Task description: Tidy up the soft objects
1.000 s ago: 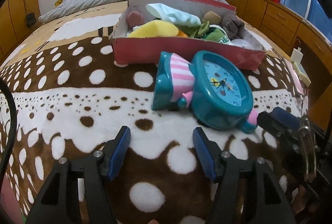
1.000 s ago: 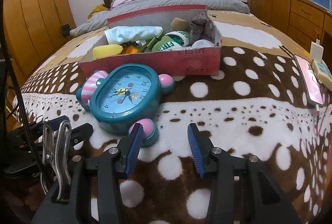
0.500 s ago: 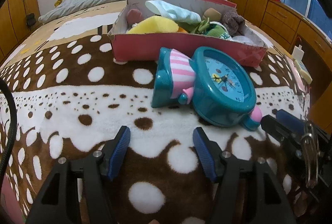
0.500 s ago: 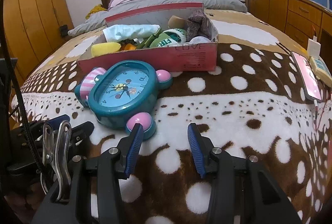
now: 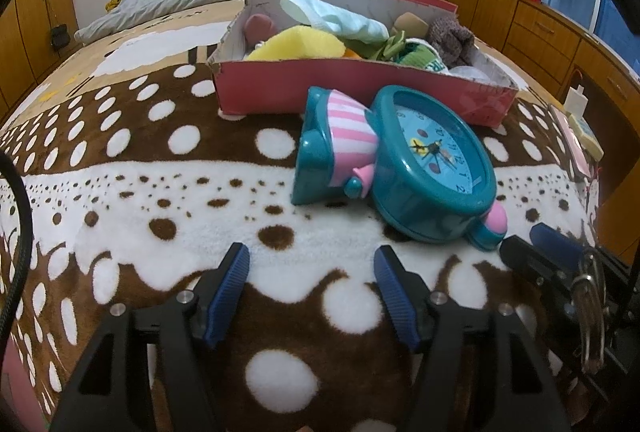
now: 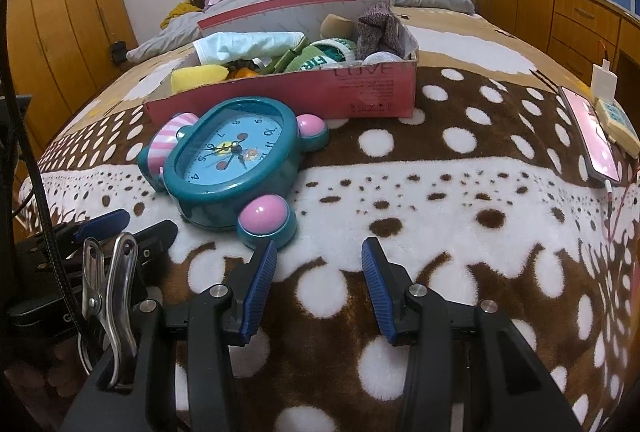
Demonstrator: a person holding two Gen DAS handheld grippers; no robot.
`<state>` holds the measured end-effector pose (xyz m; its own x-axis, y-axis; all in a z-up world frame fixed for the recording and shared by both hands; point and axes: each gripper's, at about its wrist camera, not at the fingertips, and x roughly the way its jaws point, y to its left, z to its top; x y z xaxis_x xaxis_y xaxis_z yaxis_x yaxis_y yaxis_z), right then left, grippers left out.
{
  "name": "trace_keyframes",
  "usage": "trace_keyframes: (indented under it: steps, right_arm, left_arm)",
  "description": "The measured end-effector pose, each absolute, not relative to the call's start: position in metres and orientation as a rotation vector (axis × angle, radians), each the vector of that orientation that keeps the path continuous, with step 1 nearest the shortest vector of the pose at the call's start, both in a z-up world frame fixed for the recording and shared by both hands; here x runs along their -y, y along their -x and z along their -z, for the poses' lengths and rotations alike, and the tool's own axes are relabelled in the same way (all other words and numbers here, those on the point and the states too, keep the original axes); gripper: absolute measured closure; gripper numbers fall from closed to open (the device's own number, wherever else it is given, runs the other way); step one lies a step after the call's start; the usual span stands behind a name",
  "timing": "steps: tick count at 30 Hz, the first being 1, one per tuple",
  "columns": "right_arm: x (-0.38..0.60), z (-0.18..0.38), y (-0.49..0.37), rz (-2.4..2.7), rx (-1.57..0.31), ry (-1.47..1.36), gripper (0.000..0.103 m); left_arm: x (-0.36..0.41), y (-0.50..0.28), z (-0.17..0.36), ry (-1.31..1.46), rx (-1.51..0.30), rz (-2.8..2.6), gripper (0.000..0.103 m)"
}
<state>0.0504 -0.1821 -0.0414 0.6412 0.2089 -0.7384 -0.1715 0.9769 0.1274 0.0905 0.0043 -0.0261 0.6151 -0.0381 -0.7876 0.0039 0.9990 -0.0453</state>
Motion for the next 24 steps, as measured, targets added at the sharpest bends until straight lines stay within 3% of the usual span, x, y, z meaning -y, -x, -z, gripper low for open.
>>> trace_keyframes:
  steps: [24]
  right_arm:
    - [0.1825,0.0439,-0.0520,-0.216,-0.858,-0.048,0.057]
  left_arm:
    - [-0.0026,-0.0901,0.0274,0.034,-0.908,0.021,0.034]
